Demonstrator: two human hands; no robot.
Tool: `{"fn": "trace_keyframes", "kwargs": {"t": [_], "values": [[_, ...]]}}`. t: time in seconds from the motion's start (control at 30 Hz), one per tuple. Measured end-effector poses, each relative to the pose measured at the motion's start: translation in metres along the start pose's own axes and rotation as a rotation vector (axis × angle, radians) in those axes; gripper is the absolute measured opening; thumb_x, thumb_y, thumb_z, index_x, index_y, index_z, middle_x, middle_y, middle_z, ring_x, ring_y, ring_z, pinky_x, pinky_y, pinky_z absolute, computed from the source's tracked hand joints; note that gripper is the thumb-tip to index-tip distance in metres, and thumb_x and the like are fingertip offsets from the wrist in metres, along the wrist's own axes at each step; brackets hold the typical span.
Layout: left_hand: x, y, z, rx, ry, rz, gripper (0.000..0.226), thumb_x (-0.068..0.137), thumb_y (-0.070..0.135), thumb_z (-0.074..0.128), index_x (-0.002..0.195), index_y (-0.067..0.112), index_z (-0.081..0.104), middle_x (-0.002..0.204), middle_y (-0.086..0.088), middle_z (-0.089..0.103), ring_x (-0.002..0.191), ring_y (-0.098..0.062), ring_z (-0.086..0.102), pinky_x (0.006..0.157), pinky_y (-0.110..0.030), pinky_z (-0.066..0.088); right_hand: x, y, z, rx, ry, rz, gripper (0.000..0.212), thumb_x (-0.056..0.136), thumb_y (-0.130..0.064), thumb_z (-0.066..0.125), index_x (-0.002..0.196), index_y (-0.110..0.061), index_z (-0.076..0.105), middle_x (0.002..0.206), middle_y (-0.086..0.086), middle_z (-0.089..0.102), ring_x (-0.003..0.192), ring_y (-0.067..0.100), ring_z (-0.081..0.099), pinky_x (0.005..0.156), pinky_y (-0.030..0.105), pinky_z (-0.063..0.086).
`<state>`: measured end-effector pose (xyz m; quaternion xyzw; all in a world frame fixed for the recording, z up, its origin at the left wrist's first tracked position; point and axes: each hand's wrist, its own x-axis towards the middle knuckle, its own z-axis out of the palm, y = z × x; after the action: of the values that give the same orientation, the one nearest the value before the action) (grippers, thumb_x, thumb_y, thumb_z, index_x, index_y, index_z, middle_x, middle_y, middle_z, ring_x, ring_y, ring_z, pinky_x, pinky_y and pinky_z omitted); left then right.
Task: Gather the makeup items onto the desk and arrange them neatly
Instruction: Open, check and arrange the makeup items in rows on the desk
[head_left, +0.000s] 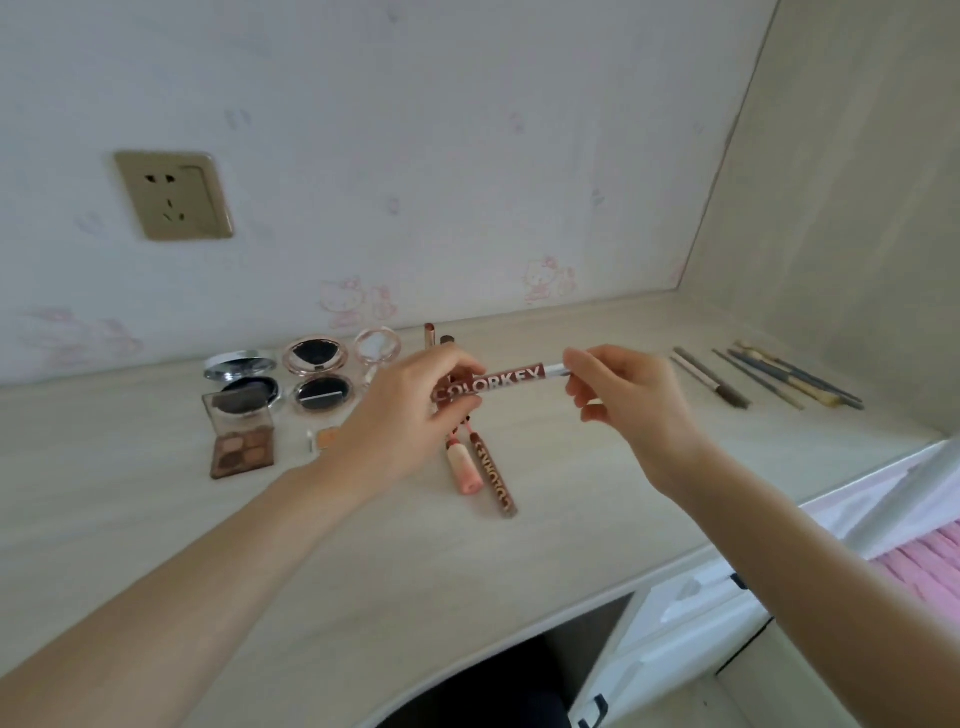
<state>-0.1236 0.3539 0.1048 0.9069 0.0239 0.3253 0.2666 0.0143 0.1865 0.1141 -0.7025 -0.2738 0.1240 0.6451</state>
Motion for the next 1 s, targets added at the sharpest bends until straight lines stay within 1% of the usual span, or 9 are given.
{"fn": "trace_keyframes", "kwargs": {"t": [0.23,0.33,0.4,0.5,0.57,0.63,0.73,0.9,1.0], "values": [[-0.061,-0.027,-0.046,0.13,0.067,-0.057,0.025,0.078,0.01,0.077,0.099,0.02,0.069,0.088,0.026,0.061,0.086,0.016,0.056,0.076,-0.001,0.039,-0.022,0.005,0.066,0.042,-0.191,0.076,0.026,0.09,-0.028,0.064,0.07,-0.012,0.068,0.063,0.001,0.06,0.06,0.012,0.055,0.062,0.028,0.049],[-0.083,-0.041,-0.055,0.146,0.125,-0.112,0.022,0.08,0.016,0.077,0.099,0.023,0.069,0.088,0.023,0.065,0.082,0.007,0.06,0.077,-0.018,0.047,-0.03,0.009,0.092,0.112,-0.228,0.112,0.028,0.09,-0.028,0.064,0.067,-0.011,0.065,0.061,0.003,0.057,0.049,0.013,0.05,0.048,0.028,0.04],[-0.094,-0.048,-0.057,0.164,0.166,-0.143,0.018,0.081,0.023,0.075,0.099,0.024,0.069,0.089,0.027,0.064,0.083,0.008,0.058,0.078,-0.027,0.048,-0.034,0.012,0.107,0.155,-0.216,0.144,0.028,0.089,-0.028,0.065,0.068,-0.01,0.064,0.062,0.005,0.057,0.047,0.012,0.049,0.043,0.021,0.037],[-0.106,-0.054,-0.056,0.107,0.217,-0.179,0.023,0.079,0.016,0.073,0.101,0.021,0.07,0.091,0.037,0.059,0.086,0.011,0.057,0.079,-0.008,0.041,-0.037,0.016,0.124,0.213,-0.193,0.157,0.023,0.089,-0.025,0.066,0.073,-0.008,0.067,0.061,0.002,0.059,0.055,0.014,0.054,0.05,0.021,0.045],[-0.114,-0.056,-0.053,0.07,0.242,-0.224,0.022,0.079,0.015,0.071,0.101,0.019,0.07,0.089,0.033,0.062,0.084,0.007,0.06,0.077,-0.008,0.043,-0.04,0.021,0.131,0.209,-0.194,0.137,0.022,0.089,-0.025,0.065,0.08,-0.006,0.07,0.063,0.001,0.061,0.06,0.013,0.057,0.057,0.025,0.049],[-0.12,-0.06,-0.051,0.038,0.241,-0.257,0.021,0.081,0.012,0.071,0.102,0.016,0.071,0.085,0.02,0.067,0.079,0.0,0.065,0.076,-0.016,0.049,-0.042,0.026,0.135,0.185,-0.182,0.109,0.021,0.09,-0.024,0.064,0.08,-0.007,0.071,0.063,0.0,0.062,0.061,0.012,0.058,0.059,0.025,0.051],[-0.126,-0.063,-0.052,-0.005,0.185,-0.304,0.021,0.082,0.007,0.071,0.101,0.016,0.072,0.078,0.009,0.07,0.074,-0.004,0.067,0.072,-0.009,0.046,-0.045,0.034,0.14,0.169,-0.174,0.086,0.021,0.091,-0.022,0.062,0.078,-0.008,0.07,0.063,-0.001,0.064,0.061,0.011,0.059,0.062,0.026,0.053],[-0.128,-0.069,-0.056,-0.184,0.057,-0.417,0.011,0.089,0.012,0.063,0.091,0.02,0.07,0.073,0.009,0.07,0.068,-0.007,0.065,0.07,-0.012,0.045,-0.048,0.04,0.139,0.176,-0.244,-0.012,0.012,0.092,-0.012,0.06,0.089,-0.013,0.071,0.07,-0.002,0.067,0.071,0.01,0.064,0.067,0.024,0.053],[-0.126,-0.065,-0.052,-0.254,0.058,-0.438,0.013,0.09,0.011,0.061,0.096,0.019,0.069,0.082,0.005,0.071,0.075,-0.01,0.067,0.073,-0.015,0.049,-0.046,0.042,0.132,0.196,-0.282,-0.043,0.014,0.092,-0.004,0.058,0.095,-0.012,0.07,0.081,-0.001,0.068,0.079,0.012,0.066,0.071,0.025,0.054]]}}
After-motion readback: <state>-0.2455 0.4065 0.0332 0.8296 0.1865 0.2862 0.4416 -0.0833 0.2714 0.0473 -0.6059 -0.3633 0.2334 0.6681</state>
